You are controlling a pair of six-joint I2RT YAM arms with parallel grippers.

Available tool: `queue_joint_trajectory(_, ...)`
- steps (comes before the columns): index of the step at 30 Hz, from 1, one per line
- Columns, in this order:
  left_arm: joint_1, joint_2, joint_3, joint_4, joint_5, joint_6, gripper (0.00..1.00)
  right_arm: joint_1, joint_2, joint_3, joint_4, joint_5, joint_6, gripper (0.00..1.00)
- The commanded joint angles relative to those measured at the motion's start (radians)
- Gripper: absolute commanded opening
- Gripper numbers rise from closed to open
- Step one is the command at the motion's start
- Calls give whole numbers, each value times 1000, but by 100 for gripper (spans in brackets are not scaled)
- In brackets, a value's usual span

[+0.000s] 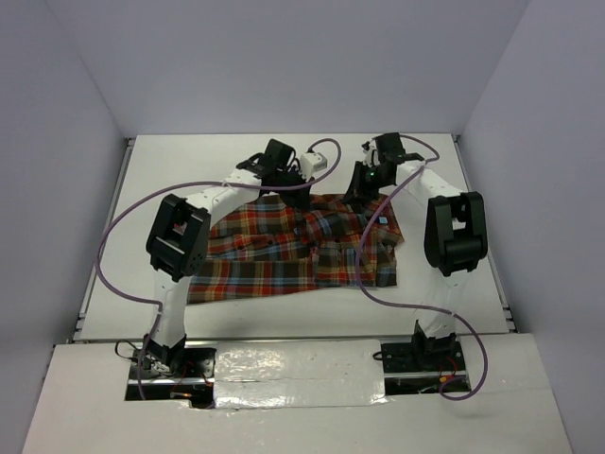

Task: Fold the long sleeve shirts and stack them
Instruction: Fold the shirt

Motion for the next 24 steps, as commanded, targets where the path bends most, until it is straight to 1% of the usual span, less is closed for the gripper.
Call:
queue_joint_trajectory(1, 7, 34, 25, 97, -23, -3, 0, 2, 22, 89, 28, 10, 21, 18)
queue_joint_trajectory(2, 7, 42, 25, 107, -23, -5, 0, 2, 30, 101, 45, 25, 24, 19)
queue_joint_trajectory(4, 7, 55, 21, 128, -28, -8, 0, -1, 37, 110, 57, 36, 28, 28)
queue_joint_trajectory(5, 7, 58, 12, 157, -36, -14, 0, 1, 36, 104, 71, 47, 28, 30)
queue_joint_trajectory(6, 7, 61, 8, 170, -37, -11, 0, 1, 18, 97, 82, 64, 24, 34)
queue_joint_trajectory(8, 7, 75, 4, 209, -60, -9, 0, -1, -16, 46, 116, 97, 21, 42)
queue_joint_trajectory(9, 7, 80, 5, 222, -71, -6, 0, -1, -63, 23, 132, 133, 21, 44)
queue_joint_trajectory(10, 7, 89, 7, 231, -82, -2, 0, -1, -90, -38, 151, 148, 21, 46)
queue_joint_trajectory(12, 7, 98, 11, 251, -106, 15, 0, 2, -178, -109, 218, 170, 28, 47)
queue_joint_trajectory(13, 7, 103, 10, 254, -109, 30, 0, 1, -205, -182, 267, 177, 40, 47)
queue_joint_trajectory(15, 7, 106, 4, 266, -120, 41, 0, 4, -277, -253, 318, 184, 60, 46)
queue_joint_trajectory(16, 7, 108, 1, 269, -120, 50, 1, 7, -295, -314, 341, 191, 67, 46)
queue_joint_trajectory(18, 6, 112, 2, 263, -106, 58, 16, 11, -332, -362, 399, 199, 77, 45)
queue_joint_trajectory(19, 6, 112, 2, 257, -100, 61, 33, 11, -335, -389, 412, 196, 85, 45)
queue_joint_trajectory(20, 6, 112, 1, 256, -96, 61, 41, 14, -340, -399, 413, 197, 90, 45)
queue_joint_trajectory(22, 6, 108, 10, 239, -94, 60, 53, 19, -354, -423, 422, 211, 99, 42)
queue_joint_trajectory(24, 6, 98, 33, 211, -97, 55, 56, 19, -390, -452, 447, 216, 106, 37)
